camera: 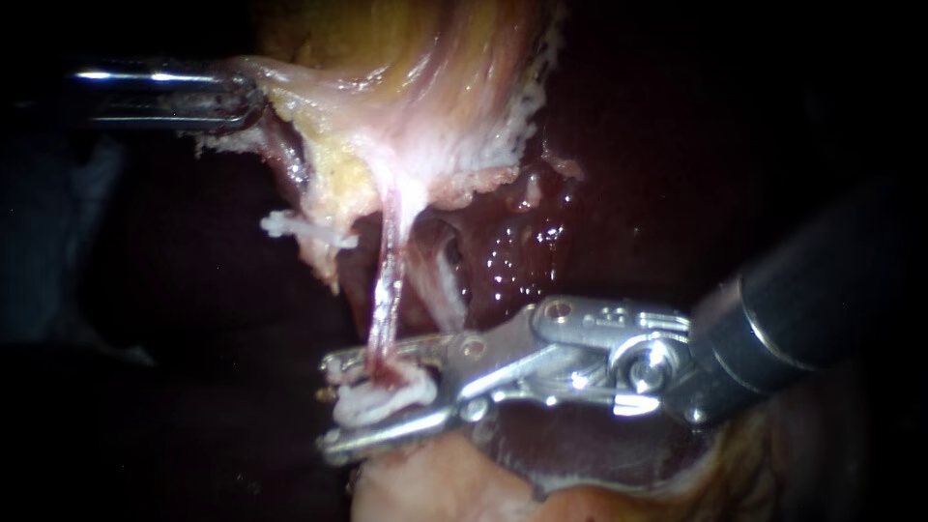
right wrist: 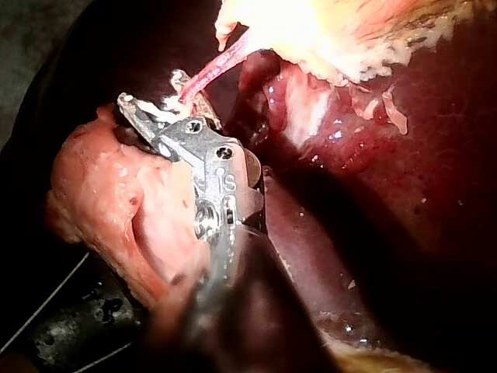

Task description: Clipping second clip right tube

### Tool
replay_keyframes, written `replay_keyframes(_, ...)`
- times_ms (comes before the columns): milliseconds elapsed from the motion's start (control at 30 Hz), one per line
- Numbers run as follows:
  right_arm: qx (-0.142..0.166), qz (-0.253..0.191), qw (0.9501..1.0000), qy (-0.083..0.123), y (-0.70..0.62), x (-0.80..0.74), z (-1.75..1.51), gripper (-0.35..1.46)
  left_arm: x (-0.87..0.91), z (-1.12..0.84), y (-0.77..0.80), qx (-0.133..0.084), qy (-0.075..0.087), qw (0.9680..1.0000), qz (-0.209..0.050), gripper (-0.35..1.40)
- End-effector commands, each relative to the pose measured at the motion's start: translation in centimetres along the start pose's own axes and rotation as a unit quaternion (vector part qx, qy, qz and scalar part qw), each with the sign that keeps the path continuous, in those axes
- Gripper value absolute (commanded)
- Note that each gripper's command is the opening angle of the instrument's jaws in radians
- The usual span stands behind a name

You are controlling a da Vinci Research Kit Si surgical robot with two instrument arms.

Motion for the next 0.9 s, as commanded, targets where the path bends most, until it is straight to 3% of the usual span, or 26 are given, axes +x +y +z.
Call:
replay_keyframes(33,-0.001,0.000,1.0000,0.000,0.00,0.00,-0.01,0.37,0.00,0.00,0.00,0.000,0.000,1.0000,0.000,-0.35)
replay_keyframes(433,0.000,0.012,0.9999,0.000,0.08,-0.02,-0.08,0.03,0.00,0.00,0.00,-0.001,0.001,1.0000,0.000,-0.35)
replay_keyframes(667,-0.002,0.036,0.9994,0.001,0.11,-0.04,-0.14,-0.35,0.00,0.01,-0.01,-0.001,0.001,1.0000,0.000,-0.35)
replay_keyframes(900,-0.001,0.047,0.9989,0.001,0.12,-0.05,-0.15,-0.35,0.00,0.01,-0.01,-0.001,0.001,1.0000,0.000,-0.35)
